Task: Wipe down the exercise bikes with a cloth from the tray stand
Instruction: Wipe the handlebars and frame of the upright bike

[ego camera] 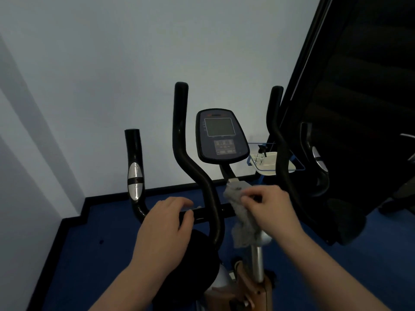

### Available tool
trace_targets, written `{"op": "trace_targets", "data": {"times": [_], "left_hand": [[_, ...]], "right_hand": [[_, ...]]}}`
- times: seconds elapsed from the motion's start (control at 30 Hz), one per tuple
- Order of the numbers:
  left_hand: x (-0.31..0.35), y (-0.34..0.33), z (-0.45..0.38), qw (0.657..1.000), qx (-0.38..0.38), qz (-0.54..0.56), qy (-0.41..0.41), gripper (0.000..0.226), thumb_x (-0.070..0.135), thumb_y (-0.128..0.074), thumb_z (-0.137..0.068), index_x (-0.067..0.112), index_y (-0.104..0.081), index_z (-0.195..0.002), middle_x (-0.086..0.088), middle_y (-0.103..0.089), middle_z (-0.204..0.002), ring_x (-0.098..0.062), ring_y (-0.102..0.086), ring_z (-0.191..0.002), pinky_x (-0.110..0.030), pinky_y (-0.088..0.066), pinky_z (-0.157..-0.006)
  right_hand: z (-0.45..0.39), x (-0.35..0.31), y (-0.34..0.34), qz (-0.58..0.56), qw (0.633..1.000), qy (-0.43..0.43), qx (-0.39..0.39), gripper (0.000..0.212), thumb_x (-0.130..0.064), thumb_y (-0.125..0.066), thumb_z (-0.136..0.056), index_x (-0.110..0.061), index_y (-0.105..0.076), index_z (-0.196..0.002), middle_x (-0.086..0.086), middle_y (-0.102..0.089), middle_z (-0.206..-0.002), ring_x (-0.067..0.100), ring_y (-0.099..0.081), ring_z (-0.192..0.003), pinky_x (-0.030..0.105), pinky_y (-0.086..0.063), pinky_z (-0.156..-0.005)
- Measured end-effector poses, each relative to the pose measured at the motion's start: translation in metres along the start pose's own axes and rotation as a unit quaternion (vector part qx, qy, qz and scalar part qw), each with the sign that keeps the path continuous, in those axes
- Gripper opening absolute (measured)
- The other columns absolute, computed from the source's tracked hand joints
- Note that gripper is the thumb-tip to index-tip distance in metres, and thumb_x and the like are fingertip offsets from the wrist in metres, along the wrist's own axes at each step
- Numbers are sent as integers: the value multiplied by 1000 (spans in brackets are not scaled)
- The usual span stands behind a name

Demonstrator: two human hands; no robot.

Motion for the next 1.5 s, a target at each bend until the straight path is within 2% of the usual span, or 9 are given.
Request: {"op": "trace_targets", "data": {"times": [0.1,0.3,0.43,0.53,0.77,0.97,1.1,1.23,1.5], "left_hand": [[-8,10,3,994,61,91,28,22,24,-52,-91,38,-60,-106,30,-57,-101,9,-53,-97,-10,-38,-73],[-42,45,18,956,213,191,62,36,3,-56,-87,35,-61,-101,19,-60,-100,-2,-57,-92,-10,-40,-72],[-56,51,24,959,213,170,73,39,4,-55,-87,40,-59,-103,21,-60,-102,-9,-55,-80,-12,-40,-63],[-56,50,27,959,210,174,74,37,3,-55,-88,37,-60,-102,20,-59,-103,-3,-55,-95,-9,-40,-73],[-61,43,35,963,207,151,84,34,8,-55,-87,38,-59,-103,21,-58,-104,-3,-55,-92,-9,-40,-67],[-63,52,30,968,198,142,57,34,10,-54,-88,39,-59,-105,23,-58,-105,-7,-55,-93,-15,-42,-67],[-69,50,25,966,195,157,65,35,7,-55,-88,38,-59,-104,21,-59,-104,-4,-55,-98,-20,-41,-71],[-68,50,15,969,190,150,46,35,6,-55,-88,38,-58,-103,22,-56,-105,-5,-51,-107,-19,-39,-84],[-85,70,-10,973,150,174,7,24,20,-53,-86,37,-60,-100,21,-60,-104,-6,-55,-104,-10,-40,-82]], "right_hand": [[-4,-41,15,-64,987,105,102,16,-19,-64,-85,-30,-71,-94,-27,-64,-79,-7,-61,-83,2,-43,-70],[14,-94,-74,114,952,259,-117,20,-30,-52,-93,-26,-71,-98,-16,-67,-103,9,-48,-97,30,-44,-83],[7,-84,-76,126,935,238,-229,26,-26,-50,-93,-32,-67,-112,-9,-67,-115,13,-56,-108,35,-46,-91],[0,-82,-79,183,908,252,-279,39,-19,-63,-84,-36,-63,-119,-11,-65,-122,10,-56,-113,31,-45,-98],[2,-96,-110,39,936,229,-264,37,-25,-78,-75,-32,-69,-110,-12,-69,-108,0,-58,-100,23,-48,-92],[0,-78,-92,206,901,316,-214,36,-52,-66,-77,-37,-65,-110,-7,-60,-102,14,-54,-100,30,-40,-87],[8,-91,-108,265,880,349,-182,30,-58,-57,-80,-30,-64,-90,-5,-67,-80,15,-60,-80,28,-33,-78],[1,-98,-122,176,915,247,-264,45,-55,-63,-80,-37,-61,-121,-6,-71,-104,15,-63,-95,30,-47,-80],[9,-98,-128,235,913,212,-257,48,-56,-61,-80,-40,-55,-125,-7,-70,-107,16,-62,-100,31,-48,-78]]}}
Point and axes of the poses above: each hand's wrist, its own z-axis away from the middle knuckle, its own y-axis out of the back of the hand, x = y × z, the point moved 8 cm from there along -z, towards the middle knuckle
